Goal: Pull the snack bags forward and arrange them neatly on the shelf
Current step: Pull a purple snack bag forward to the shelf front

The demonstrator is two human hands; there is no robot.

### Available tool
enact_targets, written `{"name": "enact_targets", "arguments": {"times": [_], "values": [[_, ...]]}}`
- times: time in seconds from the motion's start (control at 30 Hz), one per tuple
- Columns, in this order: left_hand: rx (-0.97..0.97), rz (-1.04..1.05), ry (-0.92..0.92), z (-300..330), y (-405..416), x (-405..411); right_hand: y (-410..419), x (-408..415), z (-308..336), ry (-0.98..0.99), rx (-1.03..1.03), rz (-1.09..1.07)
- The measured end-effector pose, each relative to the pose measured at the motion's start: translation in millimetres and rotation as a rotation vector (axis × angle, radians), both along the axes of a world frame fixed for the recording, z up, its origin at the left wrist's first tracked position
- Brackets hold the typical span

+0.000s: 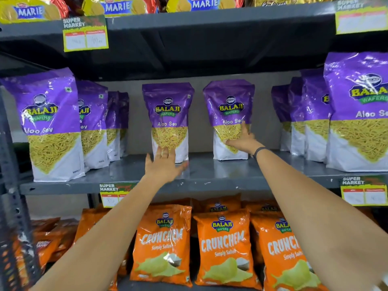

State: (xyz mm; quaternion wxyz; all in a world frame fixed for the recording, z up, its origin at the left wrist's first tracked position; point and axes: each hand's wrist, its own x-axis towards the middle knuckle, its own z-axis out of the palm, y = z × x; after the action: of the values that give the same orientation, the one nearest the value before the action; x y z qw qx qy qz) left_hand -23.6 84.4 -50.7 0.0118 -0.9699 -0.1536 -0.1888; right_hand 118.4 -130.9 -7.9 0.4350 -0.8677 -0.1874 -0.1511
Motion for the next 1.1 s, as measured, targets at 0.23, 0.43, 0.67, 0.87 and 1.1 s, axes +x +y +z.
{"name": "enact_targets", "arguments": {"times": [0.23,0.43,0.67,0.87,1.1], "values": [[-0.136,-0.048,0.280,-7.0,16.1,7.4,21.5,40.8,-6.7,0.068,0.163,-0.016],[-0.118,-0.079,0.218,-10.8,14.5,4.1,26.8,66.2,-17.1,0.070,0.244,-0.067],[-0.126,-0.107,0.163,-12.8,15.1,4.0,23.6,80.1,-21.5,0.165,0.324,-0.081],[-0.124,-0.121,0.143,-13.6,15.5,4.5,19.3,86.9,-19.6,0.160,0.303,-0.068],[-0.119,-0.119,0.132,-13.4,15.3,2.8,14.0,76.9,-18.7,0.132,0.341,-0.035]]}}
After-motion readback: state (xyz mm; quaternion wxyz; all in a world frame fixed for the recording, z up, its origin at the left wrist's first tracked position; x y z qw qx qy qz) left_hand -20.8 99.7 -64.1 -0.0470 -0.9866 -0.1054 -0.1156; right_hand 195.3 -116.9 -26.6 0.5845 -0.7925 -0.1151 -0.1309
